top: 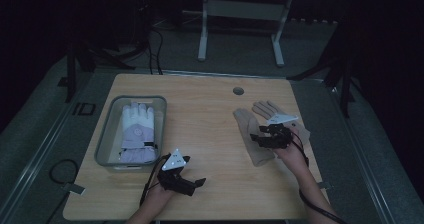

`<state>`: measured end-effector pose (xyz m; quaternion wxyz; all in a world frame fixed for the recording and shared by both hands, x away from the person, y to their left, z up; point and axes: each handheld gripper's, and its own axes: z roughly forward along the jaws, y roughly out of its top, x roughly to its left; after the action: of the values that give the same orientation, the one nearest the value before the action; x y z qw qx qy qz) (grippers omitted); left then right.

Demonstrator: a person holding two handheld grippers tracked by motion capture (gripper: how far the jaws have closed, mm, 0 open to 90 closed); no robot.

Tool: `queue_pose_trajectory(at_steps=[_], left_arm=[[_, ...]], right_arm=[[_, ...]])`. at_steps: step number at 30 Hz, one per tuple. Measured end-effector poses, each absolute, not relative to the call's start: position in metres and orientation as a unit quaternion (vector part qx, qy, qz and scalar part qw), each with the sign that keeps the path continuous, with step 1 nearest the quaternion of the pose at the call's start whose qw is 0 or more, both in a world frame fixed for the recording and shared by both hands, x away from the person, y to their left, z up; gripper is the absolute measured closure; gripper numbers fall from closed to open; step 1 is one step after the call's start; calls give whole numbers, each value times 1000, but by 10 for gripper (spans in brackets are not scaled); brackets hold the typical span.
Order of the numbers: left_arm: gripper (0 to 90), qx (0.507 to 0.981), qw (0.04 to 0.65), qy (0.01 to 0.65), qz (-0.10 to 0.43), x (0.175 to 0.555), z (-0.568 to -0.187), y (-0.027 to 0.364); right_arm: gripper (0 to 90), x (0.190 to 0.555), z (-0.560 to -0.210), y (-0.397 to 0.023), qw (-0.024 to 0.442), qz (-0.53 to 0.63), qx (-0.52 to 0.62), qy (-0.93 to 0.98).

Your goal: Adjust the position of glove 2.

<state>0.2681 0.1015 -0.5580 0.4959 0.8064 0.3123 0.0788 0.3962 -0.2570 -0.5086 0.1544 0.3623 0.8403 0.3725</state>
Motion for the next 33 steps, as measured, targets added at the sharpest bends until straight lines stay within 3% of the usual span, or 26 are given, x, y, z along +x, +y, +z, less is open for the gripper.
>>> queue_pose_trajectory(at_steps=[25, 28, 33], left_arm=[[15, 811, 494, 306, 70, 268, -559, 101], [15, 811, 494, 305, 70, 267, -559, 101], [15, 812, 493, 304, 72, 267, -559, 100]], right_arm=[[408, 436, -548, -245, 158, 318, 360, 863], [488, 434, -551, -248, 155, 334, 364, 855], [725, 425, -551, -242, 151, 347, 365, 850]])
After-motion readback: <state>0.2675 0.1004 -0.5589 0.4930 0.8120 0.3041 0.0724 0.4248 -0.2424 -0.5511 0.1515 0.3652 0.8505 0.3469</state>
